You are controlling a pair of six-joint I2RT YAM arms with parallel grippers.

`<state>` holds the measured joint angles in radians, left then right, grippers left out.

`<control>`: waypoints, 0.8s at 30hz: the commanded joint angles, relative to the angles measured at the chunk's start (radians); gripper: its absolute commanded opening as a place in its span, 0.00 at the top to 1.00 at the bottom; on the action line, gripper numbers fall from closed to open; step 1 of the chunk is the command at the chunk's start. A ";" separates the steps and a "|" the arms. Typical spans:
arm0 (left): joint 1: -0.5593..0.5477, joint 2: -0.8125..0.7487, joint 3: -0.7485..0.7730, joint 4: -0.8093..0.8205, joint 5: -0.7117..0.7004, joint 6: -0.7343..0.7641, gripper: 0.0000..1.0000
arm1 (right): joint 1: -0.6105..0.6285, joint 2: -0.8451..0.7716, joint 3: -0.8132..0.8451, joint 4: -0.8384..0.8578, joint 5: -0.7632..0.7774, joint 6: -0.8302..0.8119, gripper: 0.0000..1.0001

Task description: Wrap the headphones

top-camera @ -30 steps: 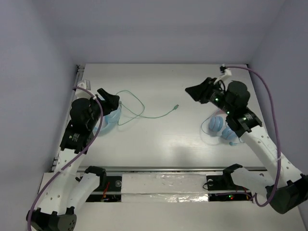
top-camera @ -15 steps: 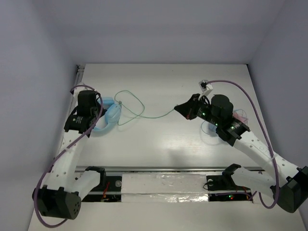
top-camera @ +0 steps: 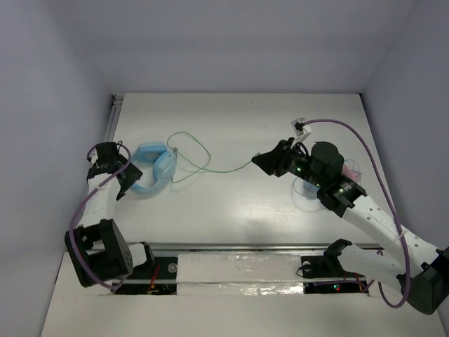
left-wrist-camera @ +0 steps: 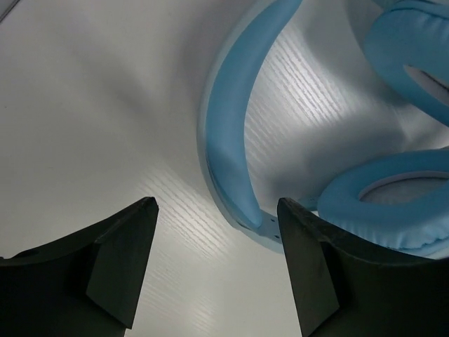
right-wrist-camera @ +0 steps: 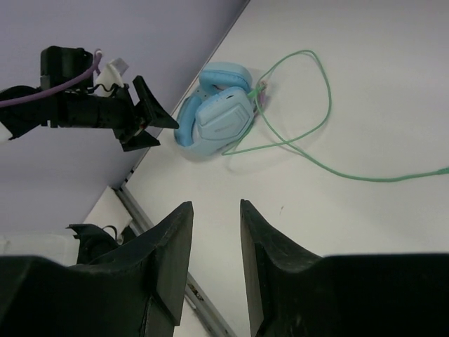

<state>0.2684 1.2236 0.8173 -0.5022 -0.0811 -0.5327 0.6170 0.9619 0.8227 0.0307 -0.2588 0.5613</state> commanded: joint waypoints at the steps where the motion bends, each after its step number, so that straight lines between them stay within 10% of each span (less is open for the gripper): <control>1: 0.000 0.046 -0.020 0.039 0.024 0.005 0.33 | 0.010 -0.012 0.009 0.054 -0.005 -0.015 0.61; 19: 0.000 0.419 0.063 0.197 -0.011 0.066 0.44 | 0.020 0.026 0.021 0.049 0.004 -0.021 0.61; 24: -0.057 0.458 0.082 0.203 0.015 0.098 0.70 | 0.020 0.053 0.030 0.060 0.007 -0.020 0.62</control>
<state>0.2474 1.6238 0.9070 -0.3351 -0.1432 -0.4488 0.6296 0.9977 0.8227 0.0322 -0.2581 0.5579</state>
